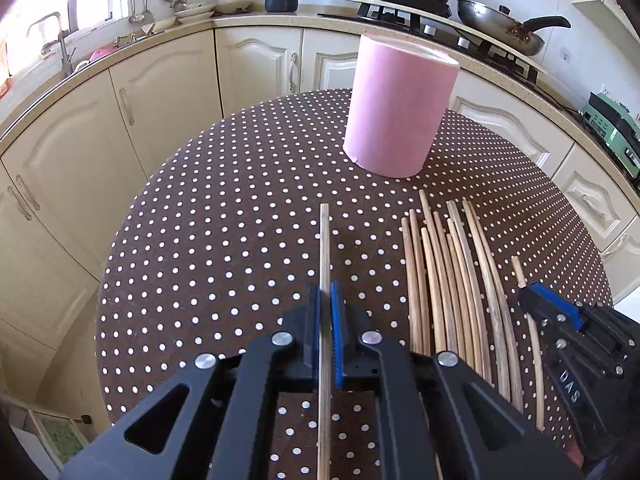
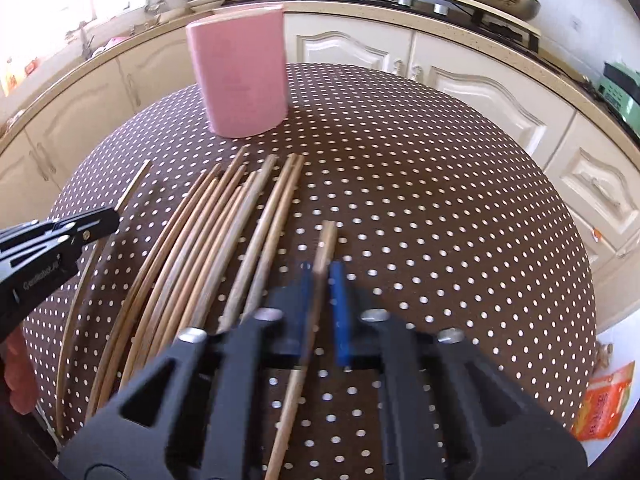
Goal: Organize utensils
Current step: 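Close the left tool on one wooden chopstick while the right tool grasps another, then lift both held chopsticks upright and carry them over the pink cup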
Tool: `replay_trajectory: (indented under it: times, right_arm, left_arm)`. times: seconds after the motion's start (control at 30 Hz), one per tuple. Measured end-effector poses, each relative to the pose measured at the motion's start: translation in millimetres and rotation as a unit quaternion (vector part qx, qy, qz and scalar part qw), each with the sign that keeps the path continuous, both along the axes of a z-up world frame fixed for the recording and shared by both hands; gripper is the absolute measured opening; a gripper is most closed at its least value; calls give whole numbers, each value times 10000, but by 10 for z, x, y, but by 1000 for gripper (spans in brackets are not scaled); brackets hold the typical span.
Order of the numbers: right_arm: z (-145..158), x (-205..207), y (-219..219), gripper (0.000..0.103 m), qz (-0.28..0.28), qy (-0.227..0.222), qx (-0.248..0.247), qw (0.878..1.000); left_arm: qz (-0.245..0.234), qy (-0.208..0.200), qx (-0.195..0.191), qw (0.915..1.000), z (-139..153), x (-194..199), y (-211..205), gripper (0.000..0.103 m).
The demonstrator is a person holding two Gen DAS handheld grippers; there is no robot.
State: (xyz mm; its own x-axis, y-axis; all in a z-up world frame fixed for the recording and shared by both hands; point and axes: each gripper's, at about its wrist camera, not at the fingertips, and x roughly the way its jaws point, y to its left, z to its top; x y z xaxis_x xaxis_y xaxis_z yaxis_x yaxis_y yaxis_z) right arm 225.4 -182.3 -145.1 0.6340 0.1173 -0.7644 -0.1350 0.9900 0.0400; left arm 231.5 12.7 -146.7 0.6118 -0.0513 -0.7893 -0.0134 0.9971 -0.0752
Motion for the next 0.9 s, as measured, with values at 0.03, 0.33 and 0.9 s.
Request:
replay_trajectory:
  times: [0.03, 0.33, 0.9]
  right_arm:
    - [4, -9, -45, 6, -30, 16, 163, 9999]
    - [49, 14, -270, 6, -160, 38, 832, 9964]
    - [883, 71, -459, 6, -251, -1237, 1216, 9845]
  left_arm:
    - [-12, -22, -6, 10000, 10, -5, 0, 6]
    - [-52, -307, -71, 9995, 190, -44, -23, 6]
    - [-44, -1257, -287, 9916, 864, 8, 17, 6]
